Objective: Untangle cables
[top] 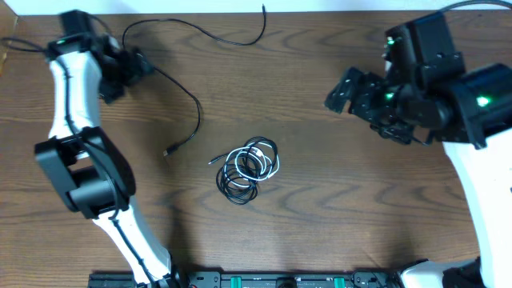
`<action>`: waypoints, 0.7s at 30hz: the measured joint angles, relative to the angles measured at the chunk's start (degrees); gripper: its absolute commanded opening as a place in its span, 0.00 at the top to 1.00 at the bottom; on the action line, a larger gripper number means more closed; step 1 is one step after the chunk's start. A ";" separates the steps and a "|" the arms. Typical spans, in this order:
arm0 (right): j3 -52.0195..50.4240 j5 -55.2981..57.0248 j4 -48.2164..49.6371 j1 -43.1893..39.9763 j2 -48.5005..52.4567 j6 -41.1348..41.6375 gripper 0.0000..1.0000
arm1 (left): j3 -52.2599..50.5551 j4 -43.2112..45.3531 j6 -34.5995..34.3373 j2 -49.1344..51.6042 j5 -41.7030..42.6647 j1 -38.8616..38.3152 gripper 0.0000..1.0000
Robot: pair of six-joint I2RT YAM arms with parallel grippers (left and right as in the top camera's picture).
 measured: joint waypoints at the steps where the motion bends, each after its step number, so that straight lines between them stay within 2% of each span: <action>1: 0.00 0.02 -0.04 0.24 0.57 -0.76 0.01 | -0.26 -2.97 0.13 0.00 -0.11 -1.44 0.05; 10: 0.00 0.02 -1.57 0.61 2.99 -6.56 0.01 | -1.79 -15.85 3.19 0.00 -0.98 -8.70 0.08; 13: 0.00 0.04 -1.73 0.61 3.02 -7.78 0.01 | -2.78 -15.74 3.39 0.00 -3.65 -10.69 0.09; 16: 0.00 0.04 -2.19 0.63 3.02 -8.55 0.01 | -4.94 -13.77 3.19 0.00 -5.88 -12.46 0.27; 21: 0.00 0.02 -2.25 0.68 3.02 -8.96 0.01 | -9.46 -9.49 5.09 0.00 -6.03 -14.34 0.29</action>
